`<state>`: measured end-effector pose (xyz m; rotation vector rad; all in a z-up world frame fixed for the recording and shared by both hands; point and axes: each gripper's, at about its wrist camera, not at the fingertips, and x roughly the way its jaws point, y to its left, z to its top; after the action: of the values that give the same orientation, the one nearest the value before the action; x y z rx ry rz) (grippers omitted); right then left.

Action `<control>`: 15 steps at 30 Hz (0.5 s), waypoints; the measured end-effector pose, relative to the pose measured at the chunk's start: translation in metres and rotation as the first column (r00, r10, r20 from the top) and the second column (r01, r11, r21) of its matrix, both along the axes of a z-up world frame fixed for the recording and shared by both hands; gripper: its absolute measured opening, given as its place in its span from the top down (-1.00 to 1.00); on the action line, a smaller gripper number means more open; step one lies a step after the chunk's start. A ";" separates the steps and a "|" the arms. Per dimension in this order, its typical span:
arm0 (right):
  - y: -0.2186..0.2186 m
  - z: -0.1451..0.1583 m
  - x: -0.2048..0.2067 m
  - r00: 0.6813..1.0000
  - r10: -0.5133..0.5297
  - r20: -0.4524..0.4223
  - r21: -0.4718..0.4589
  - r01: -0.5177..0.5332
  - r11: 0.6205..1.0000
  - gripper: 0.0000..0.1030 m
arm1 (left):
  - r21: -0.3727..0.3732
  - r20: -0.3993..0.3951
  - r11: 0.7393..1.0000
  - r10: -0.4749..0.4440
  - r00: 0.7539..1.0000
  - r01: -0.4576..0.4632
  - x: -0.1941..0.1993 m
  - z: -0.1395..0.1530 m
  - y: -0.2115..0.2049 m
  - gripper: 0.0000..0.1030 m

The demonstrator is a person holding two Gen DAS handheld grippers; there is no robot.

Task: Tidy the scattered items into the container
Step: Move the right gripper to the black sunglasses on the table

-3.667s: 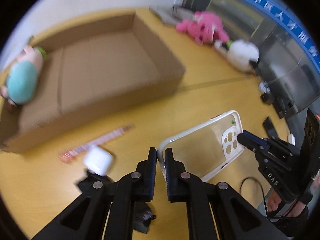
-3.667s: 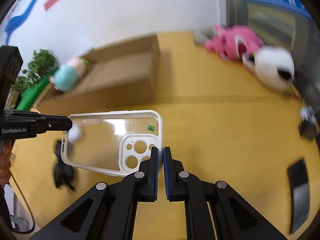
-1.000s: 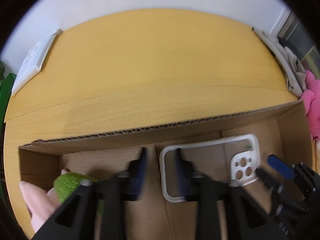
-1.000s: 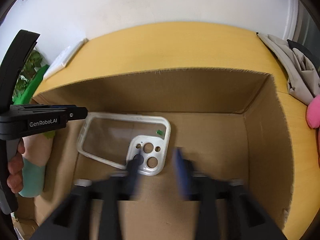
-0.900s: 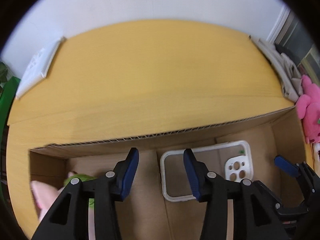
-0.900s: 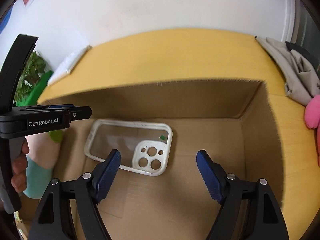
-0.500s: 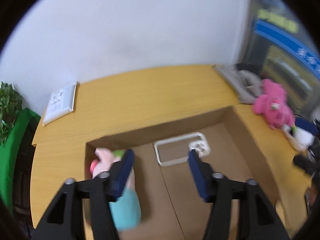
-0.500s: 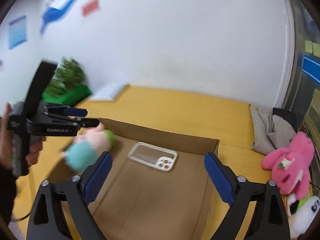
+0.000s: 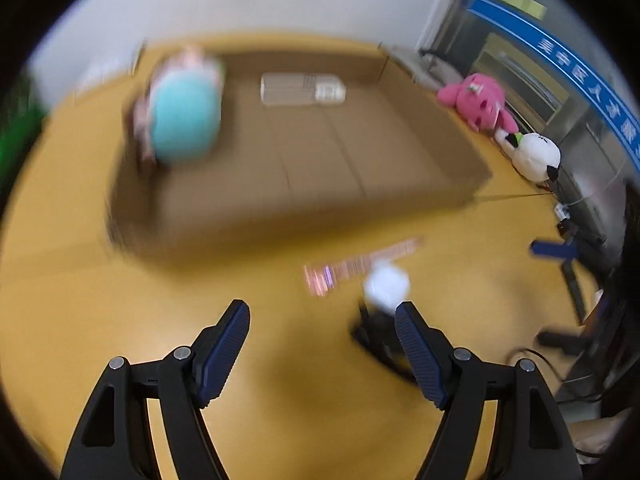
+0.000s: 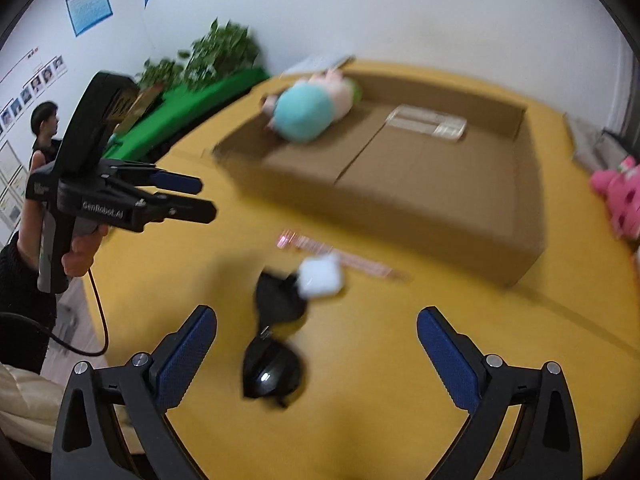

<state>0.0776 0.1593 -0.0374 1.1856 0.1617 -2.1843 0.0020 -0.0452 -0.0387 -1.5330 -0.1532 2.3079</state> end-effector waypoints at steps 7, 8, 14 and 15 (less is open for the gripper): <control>-0.037 -0.052 0.025 0.998 0.049 0.028 0.074 -0.051 0.996 -0.89 | 0.178 0.119 0.983 0.021 0.993 -0.042 0.030 -0.035 0.013 -0.46; -0.041 -0.058 0.026 0.998 0.055 0.019 0.092 -0.056 0.994 -0.84 | 0.206 0.135 0.977 0.029 0.990 -0.057 0.030 -0.039 0.015 -0.46; -0.054 -0.072 0.019 0.995 0.097 0.010 0.126 -0.097 0.987 -0.23 | 0.253 0.195 0.960 0.070 0.978 -0.119 0.025 -0.057 0.024 -0.46; -0.055 -0.073 0.016 0.995 0.096 0.009 0.134 -0.097 0.986 -0.18 | 0.254 0.197 0.960 0.069 0.978 -0.119 0.025 -0.057 0.025 -0.46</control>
<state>0.0939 0.1043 -0.1101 1.2278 0.3633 -2.1145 0.0272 -0.0199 -0.0962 -1.6279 -0.5723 2.1053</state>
